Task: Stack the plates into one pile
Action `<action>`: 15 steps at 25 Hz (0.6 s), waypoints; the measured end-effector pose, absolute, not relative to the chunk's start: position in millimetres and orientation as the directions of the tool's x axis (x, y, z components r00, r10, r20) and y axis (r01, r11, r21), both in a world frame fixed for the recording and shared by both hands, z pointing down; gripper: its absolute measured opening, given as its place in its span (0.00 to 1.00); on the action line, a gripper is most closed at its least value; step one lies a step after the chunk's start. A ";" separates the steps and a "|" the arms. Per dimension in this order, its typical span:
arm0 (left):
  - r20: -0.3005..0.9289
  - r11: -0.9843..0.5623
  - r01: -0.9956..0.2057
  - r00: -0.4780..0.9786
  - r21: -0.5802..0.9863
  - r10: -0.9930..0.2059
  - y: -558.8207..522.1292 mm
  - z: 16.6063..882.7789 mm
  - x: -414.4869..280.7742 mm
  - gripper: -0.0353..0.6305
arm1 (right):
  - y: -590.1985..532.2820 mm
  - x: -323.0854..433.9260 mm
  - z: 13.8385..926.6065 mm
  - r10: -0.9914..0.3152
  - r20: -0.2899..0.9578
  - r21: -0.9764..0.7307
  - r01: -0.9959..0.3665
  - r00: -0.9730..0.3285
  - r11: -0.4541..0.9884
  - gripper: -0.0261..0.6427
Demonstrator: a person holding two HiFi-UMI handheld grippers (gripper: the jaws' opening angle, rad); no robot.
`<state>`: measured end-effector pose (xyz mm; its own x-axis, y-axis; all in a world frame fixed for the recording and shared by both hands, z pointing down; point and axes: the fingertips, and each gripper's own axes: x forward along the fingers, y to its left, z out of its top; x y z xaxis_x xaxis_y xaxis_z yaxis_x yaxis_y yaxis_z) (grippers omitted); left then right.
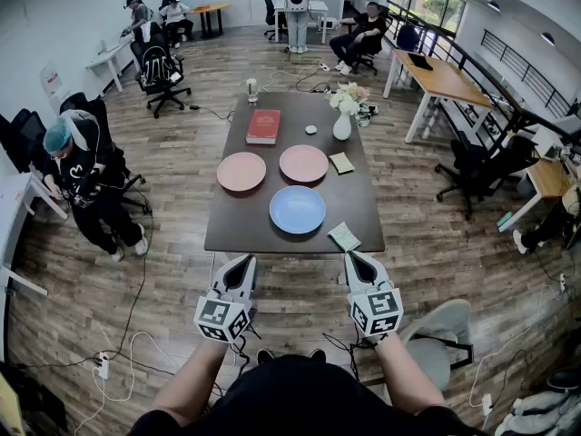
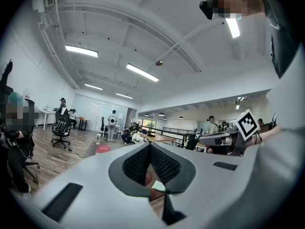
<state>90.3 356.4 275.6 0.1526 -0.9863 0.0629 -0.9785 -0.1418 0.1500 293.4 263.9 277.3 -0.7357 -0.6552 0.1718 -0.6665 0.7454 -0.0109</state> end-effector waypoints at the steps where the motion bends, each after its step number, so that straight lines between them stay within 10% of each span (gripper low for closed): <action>1: 0.063 -0.140 -0.978 0.151 0.153 -0.986 356.3 276.1 88.3 0.05 | 264.1 291.6 278.1 -0.654 0.174 -0.010 -0.666 -0.736 0.746 0.05; 15: 0.068 -0.171 -0.971 0.184 0.168 -0.980 356.0 283.8 66.5 0.05 | 270.0 275.9 284.2 -0.667 0.186 0.008 -0.678 -0.721 0.735 0.05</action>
<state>66.5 356.0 283.8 0.1843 -0.9805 0.0684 -0.9709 -0.1707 0.1680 275.9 270.0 284.2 -0.7210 -0.6675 0.1860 -0.6782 0.7348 0.0077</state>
